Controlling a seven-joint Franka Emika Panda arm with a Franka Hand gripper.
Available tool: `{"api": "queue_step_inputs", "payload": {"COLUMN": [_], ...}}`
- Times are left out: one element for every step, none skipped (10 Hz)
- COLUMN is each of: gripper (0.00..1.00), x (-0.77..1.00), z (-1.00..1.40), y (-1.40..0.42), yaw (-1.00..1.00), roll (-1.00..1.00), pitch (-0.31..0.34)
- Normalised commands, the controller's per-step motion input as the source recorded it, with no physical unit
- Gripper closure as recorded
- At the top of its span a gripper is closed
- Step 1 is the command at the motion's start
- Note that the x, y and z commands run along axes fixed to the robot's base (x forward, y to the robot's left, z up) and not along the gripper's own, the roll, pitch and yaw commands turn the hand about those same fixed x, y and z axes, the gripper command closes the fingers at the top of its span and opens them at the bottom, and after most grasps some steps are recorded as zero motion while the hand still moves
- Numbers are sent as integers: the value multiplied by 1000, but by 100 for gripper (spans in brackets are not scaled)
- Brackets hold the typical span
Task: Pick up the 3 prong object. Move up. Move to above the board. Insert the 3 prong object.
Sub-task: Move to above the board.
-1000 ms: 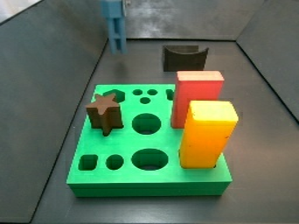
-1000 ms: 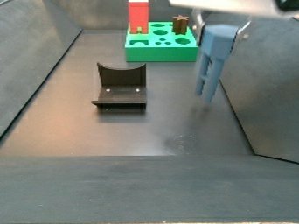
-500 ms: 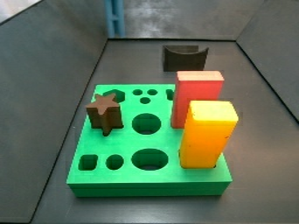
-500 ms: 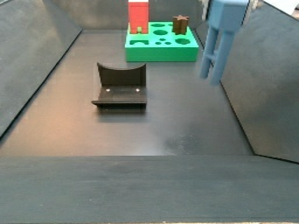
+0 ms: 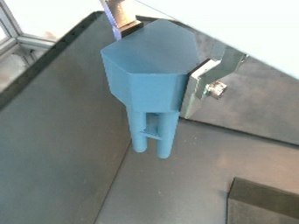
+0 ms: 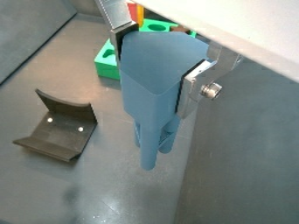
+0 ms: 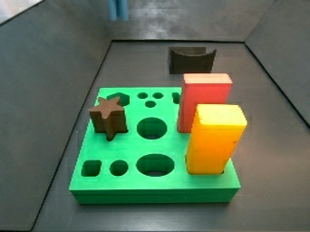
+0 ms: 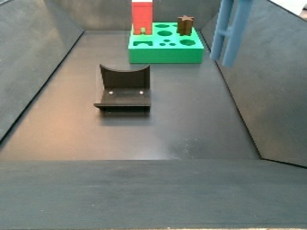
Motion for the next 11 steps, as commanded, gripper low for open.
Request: {"api": "queue_step_inputs", "payload": {"gripper": [100, 100, 100, 100, 100, 100, 100, 100, 100, 100, 100], "x": [7, 6, 5, 4, 4, 328, 334, 343, 352, 357, 364], "z": [955, 749, 647, 397, 297, 40, 23, 27, 27, 30, 34], "y": [40, 31, 26, 20, 19, -1000, -1000, -1000, -1000, -1000, -1000], "yaw": [-31, -32, -32, -33, -34, 1000, 1000, 1000, 1000, 840, 514], "roll": [-147, -148, -148, -146, -146, 19, 69, 101, 62, 49, 60], "pitch": [49, 52, 52, 49, 49, 111, 118, 141, 171, 183, 160]}}
